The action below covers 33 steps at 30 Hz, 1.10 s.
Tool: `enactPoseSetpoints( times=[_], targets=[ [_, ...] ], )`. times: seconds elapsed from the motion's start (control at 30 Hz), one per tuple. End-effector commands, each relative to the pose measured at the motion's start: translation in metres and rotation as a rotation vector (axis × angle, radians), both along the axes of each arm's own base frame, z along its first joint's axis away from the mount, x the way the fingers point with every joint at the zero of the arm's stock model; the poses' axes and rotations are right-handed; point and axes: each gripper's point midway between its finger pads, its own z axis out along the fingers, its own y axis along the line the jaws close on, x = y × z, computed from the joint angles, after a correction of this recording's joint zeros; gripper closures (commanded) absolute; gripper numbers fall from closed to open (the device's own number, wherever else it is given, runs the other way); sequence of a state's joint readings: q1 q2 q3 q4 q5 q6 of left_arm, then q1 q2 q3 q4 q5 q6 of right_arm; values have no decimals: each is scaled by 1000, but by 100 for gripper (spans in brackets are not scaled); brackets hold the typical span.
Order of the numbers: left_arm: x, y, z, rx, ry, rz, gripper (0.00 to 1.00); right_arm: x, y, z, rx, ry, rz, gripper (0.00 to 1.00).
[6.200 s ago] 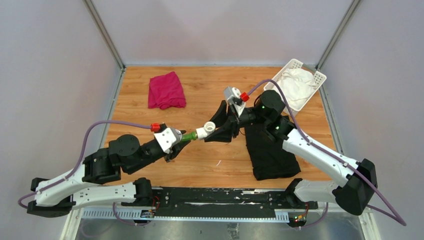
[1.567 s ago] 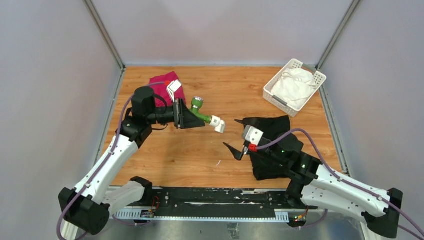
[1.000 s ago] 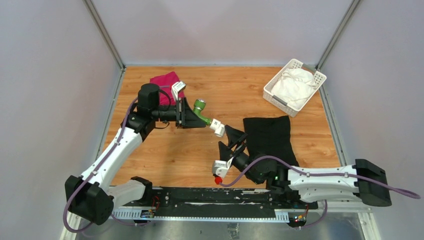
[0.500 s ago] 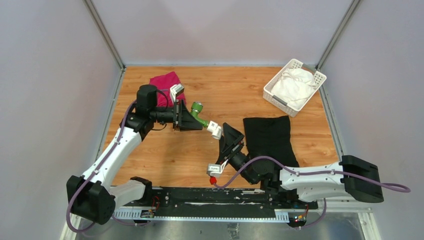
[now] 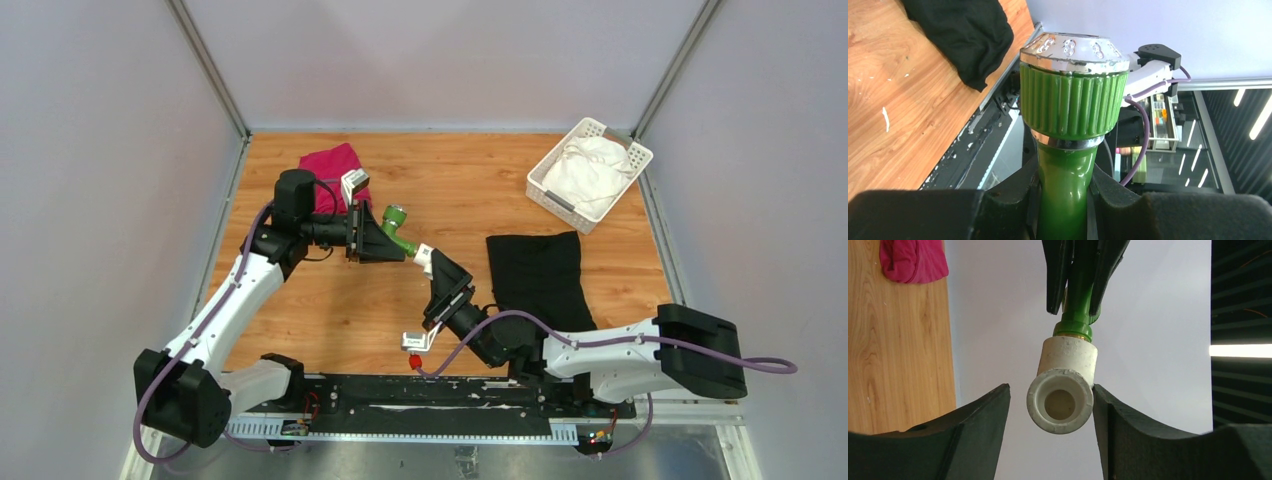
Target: Install the water faucets
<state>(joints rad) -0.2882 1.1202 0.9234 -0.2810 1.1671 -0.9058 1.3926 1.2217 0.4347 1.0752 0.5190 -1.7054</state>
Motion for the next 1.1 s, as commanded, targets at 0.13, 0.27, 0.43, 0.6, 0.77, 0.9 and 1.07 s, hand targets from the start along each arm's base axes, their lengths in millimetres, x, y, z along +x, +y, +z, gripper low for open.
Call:
enactPoseSetpoints(
  times=[0.13, 0.27, 0.43, 0.6, 0.77, 0.9, 1.07],
  targets=[
    [-7, 3, -2, -13, 32, -29, 100, -8, 1, 38, 102, -63, 28, 47],
    [-5, 3, -6, 0, 33, -28, 100, -9, -1, 44, 137, -46, 38, 60],
    [-4, 4, -9, 16, 24, -28, 100, -10, -5, 54, 221, 120, 87, 67],
    [-4, 4, -6, 12, -6, -32, 100, -19, -2, 52, 246, 380, 175, 71],
    [-2, 2, 3, -26, -31, -31, 100, -35, 4, 46, 282, 596, 263, 69],
    [-1, 1, 11, -57, -51, -22, 100, -42, 7, 45, 335, 715, 293, 67],
    [-1, 1, 14, -70, -93, -18, 100, -42, 9, 46, 432, 874, 297, 65]
  ],
)
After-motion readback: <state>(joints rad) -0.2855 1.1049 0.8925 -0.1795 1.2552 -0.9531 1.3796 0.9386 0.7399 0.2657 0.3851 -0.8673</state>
